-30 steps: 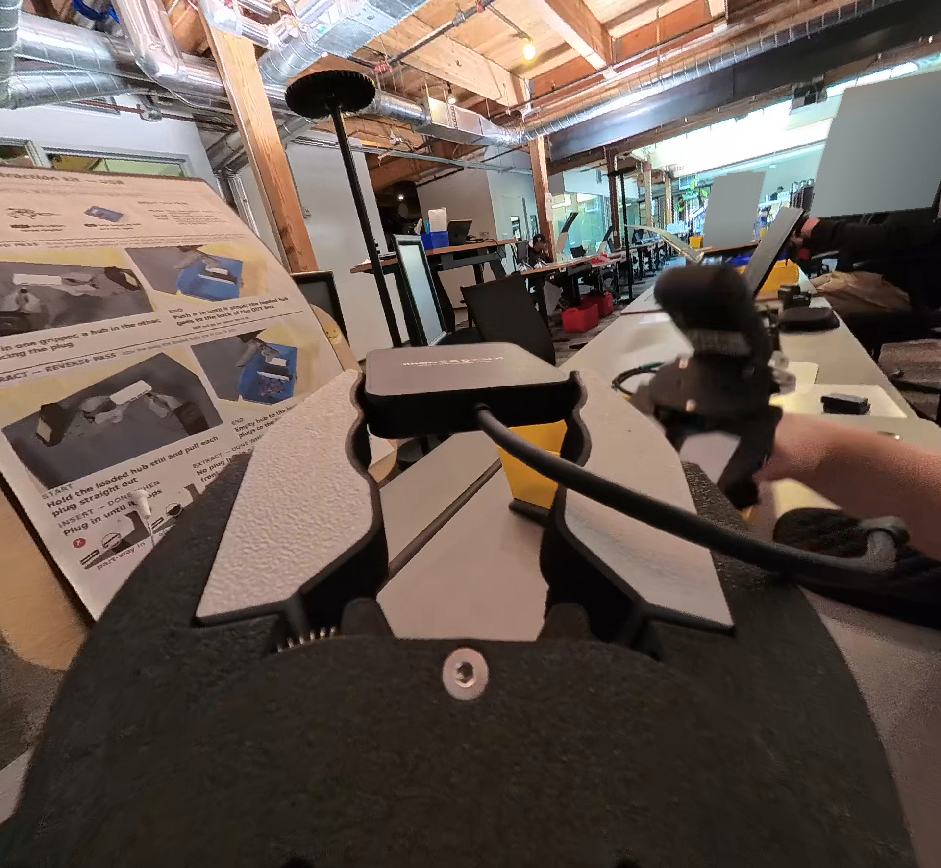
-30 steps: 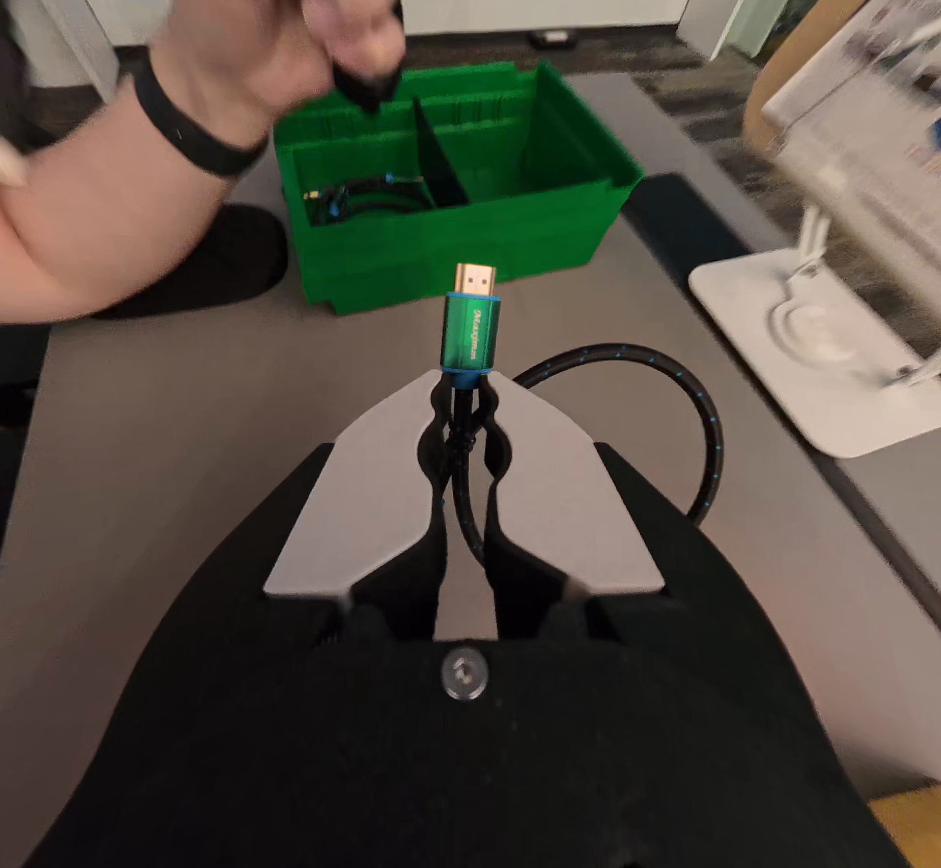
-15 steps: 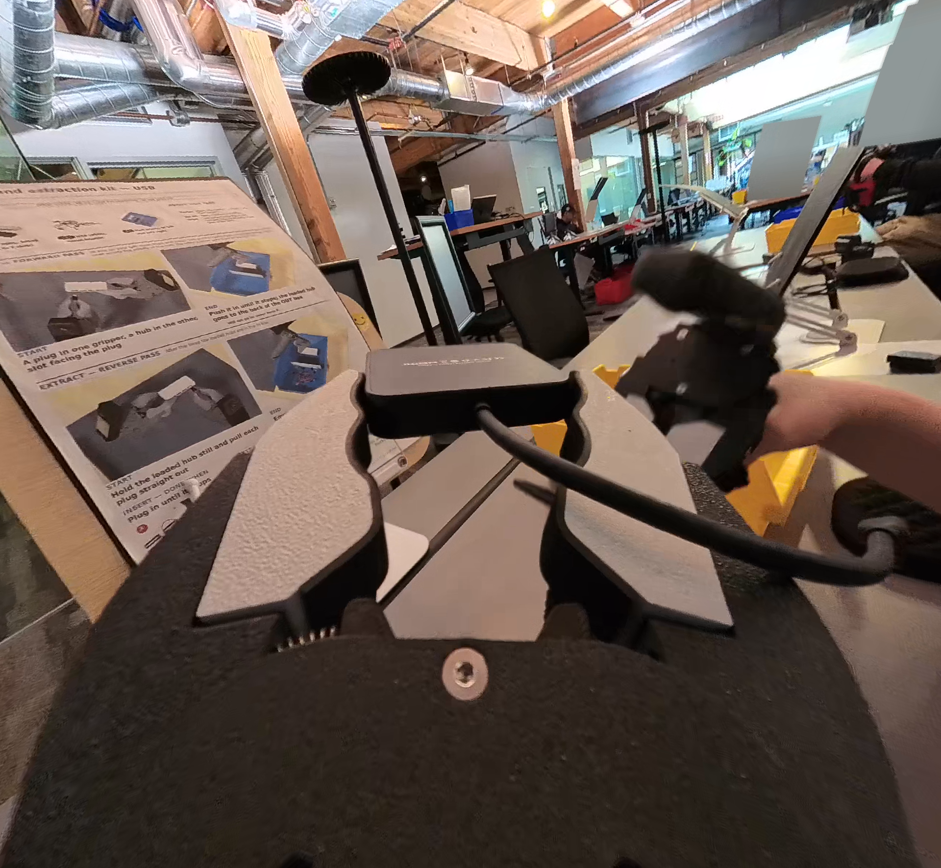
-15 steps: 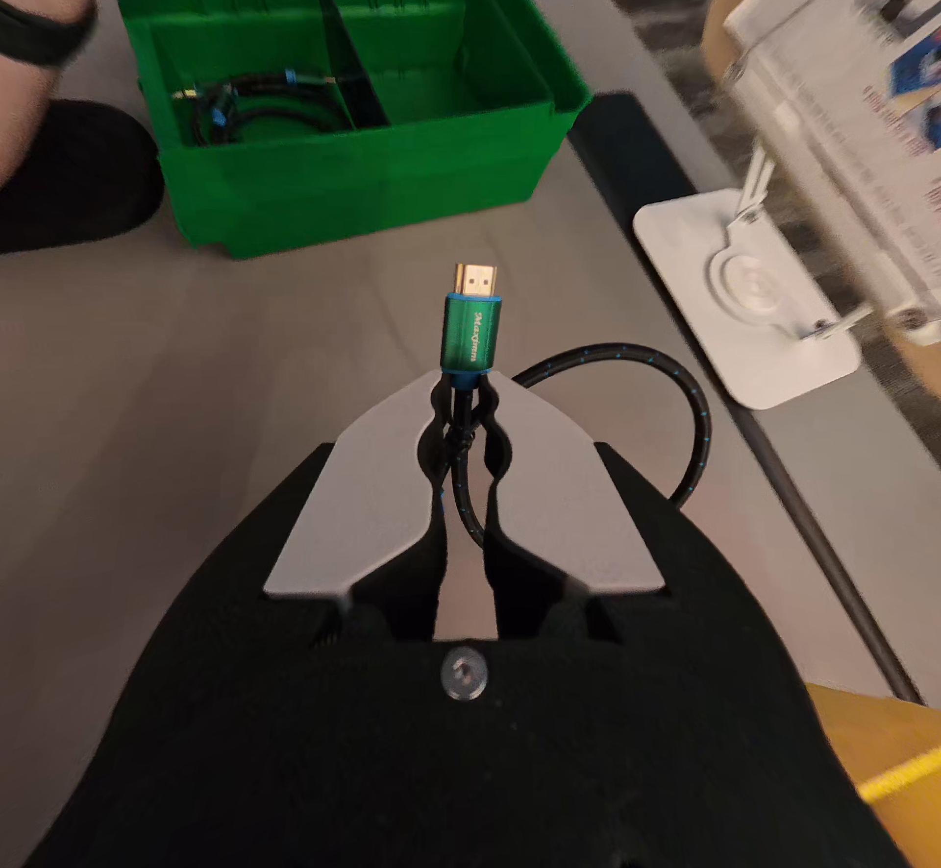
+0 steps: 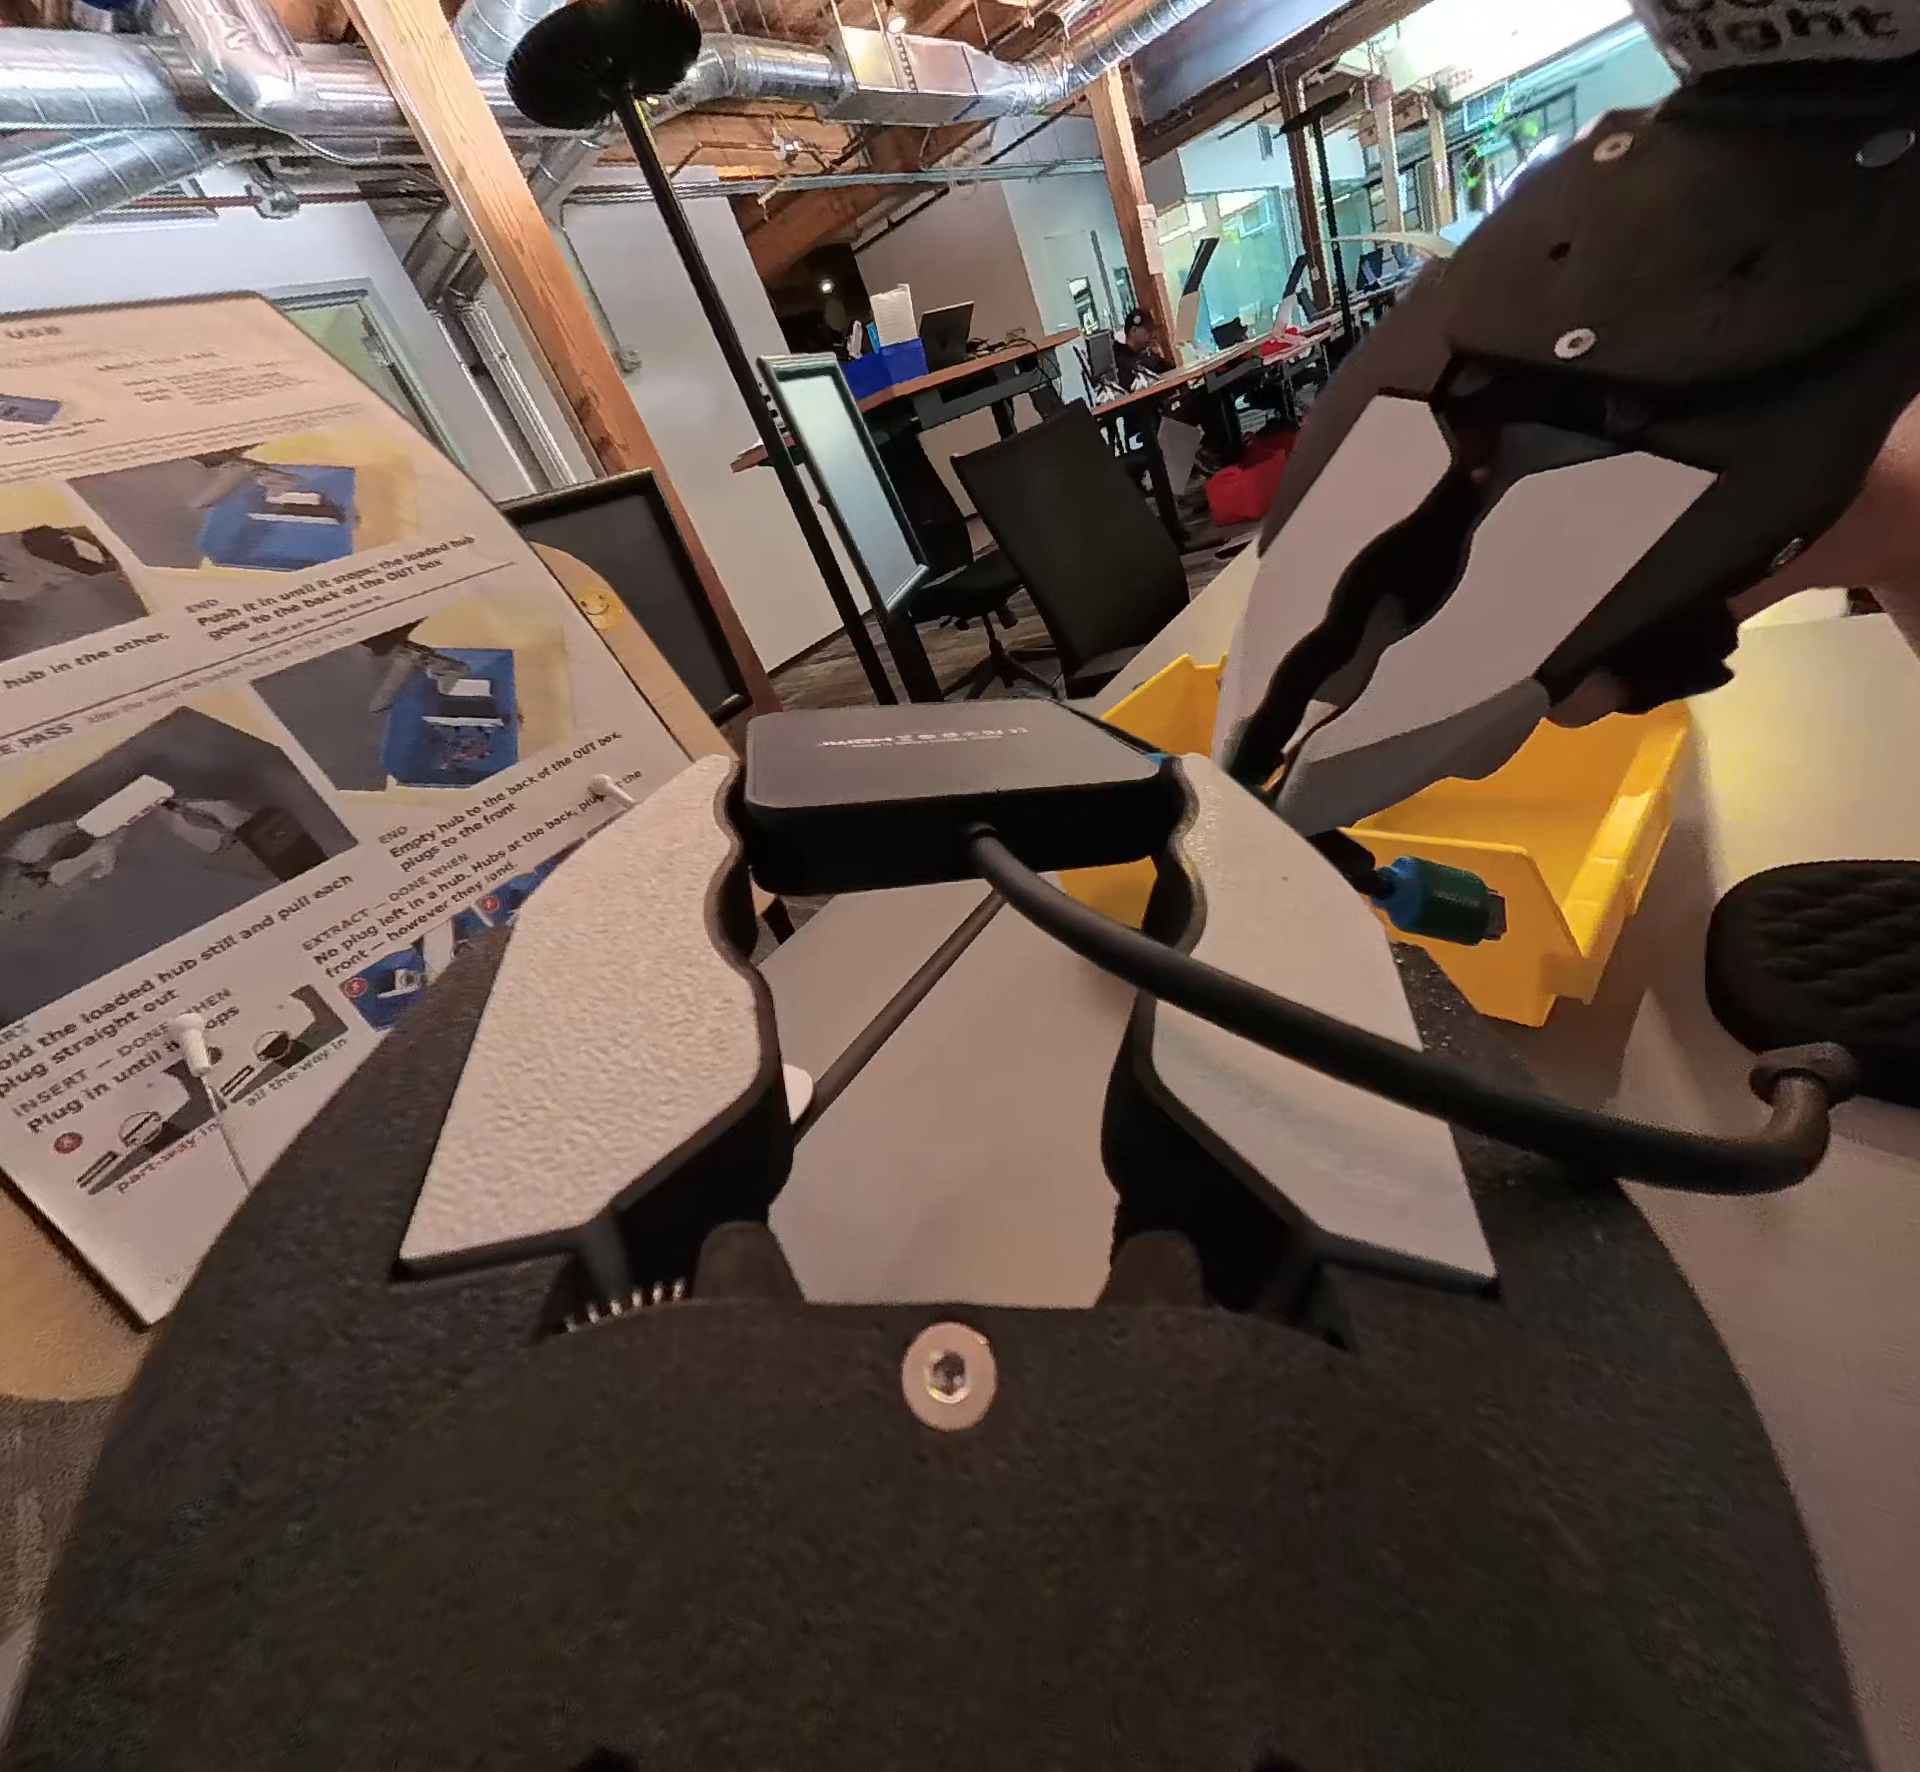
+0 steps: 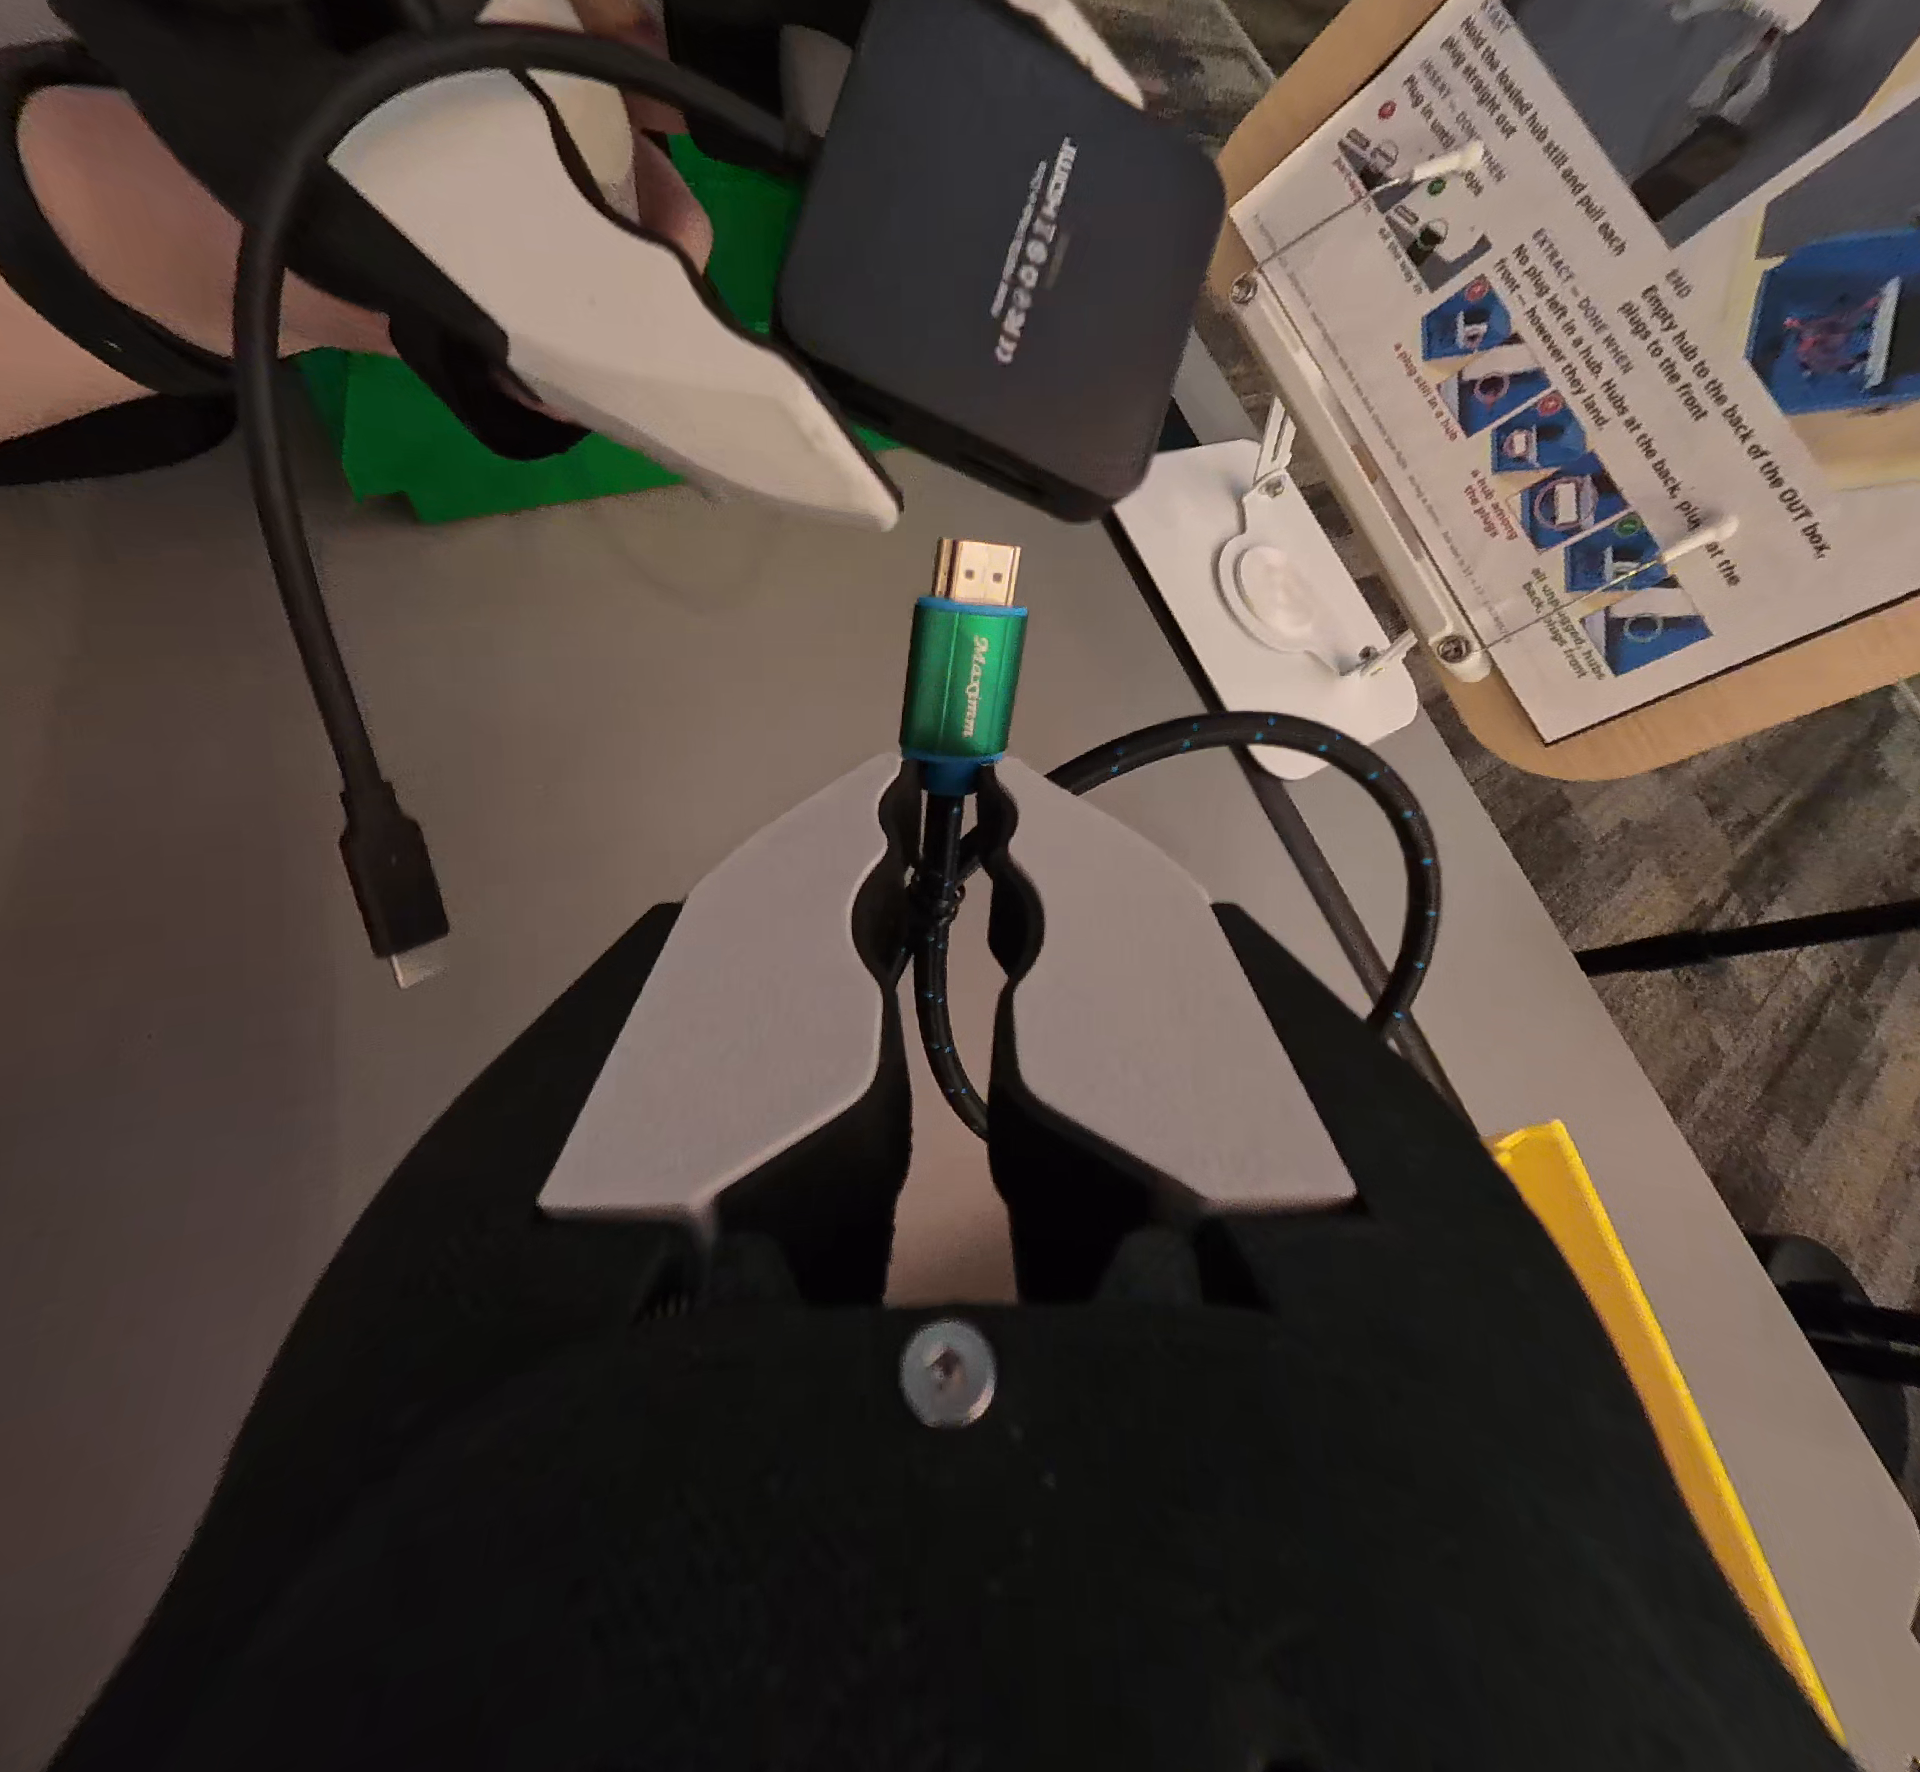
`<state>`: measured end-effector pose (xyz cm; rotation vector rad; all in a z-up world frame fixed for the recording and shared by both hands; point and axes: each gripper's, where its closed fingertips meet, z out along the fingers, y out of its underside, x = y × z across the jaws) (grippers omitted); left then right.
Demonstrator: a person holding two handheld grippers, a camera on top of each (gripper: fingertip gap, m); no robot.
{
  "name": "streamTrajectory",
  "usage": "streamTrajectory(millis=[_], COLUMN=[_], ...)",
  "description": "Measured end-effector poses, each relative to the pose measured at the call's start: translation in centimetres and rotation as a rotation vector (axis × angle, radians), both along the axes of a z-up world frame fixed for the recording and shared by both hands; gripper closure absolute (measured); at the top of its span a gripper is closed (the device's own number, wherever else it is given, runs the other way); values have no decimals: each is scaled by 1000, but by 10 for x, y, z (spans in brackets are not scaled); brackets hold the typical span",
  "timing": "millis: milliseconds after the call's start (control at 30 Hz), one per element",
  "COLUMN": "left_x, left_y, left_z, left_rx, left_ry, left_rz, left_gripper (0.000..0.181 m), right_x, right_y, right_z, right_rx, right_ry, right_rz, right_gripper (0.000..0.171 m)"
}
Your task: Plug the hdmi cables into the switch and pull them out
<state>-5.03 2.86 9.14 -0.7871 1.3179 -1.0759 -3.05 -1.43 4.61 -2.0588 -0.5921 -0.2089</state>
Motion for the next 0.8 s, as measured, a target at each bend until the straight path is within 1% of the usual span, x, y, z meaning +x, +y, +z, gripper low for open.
streamTrajectory(millis=[100, 267, 567, 700, 800], left_x=[5, 10, 18, 20, 22], left_y=[-5, -4, -8, -7, -7], left_z=[-8, -15, -29, -31, -35], left_rx=[41, 78, 244, 262, 225], left_ry=[17, 38, 77, 86, 110], left_rz=[15, 44, 127, 166, 173], left_gripper=[107, 107, 108, 107, 108], right_x=[2, 8, 14, 18, 22], right_y=[0, 0, -3, -2, -1], right_z=[-3, -9, -25, -26, -25], right_rx=[-18, -46, -135, -140, -128], right_ry=[-2, -12, -14, -4, -51], right_rz=[-8, -29, -67, -98, -124], right_gripper=[161, 161, 162, 162, 162])
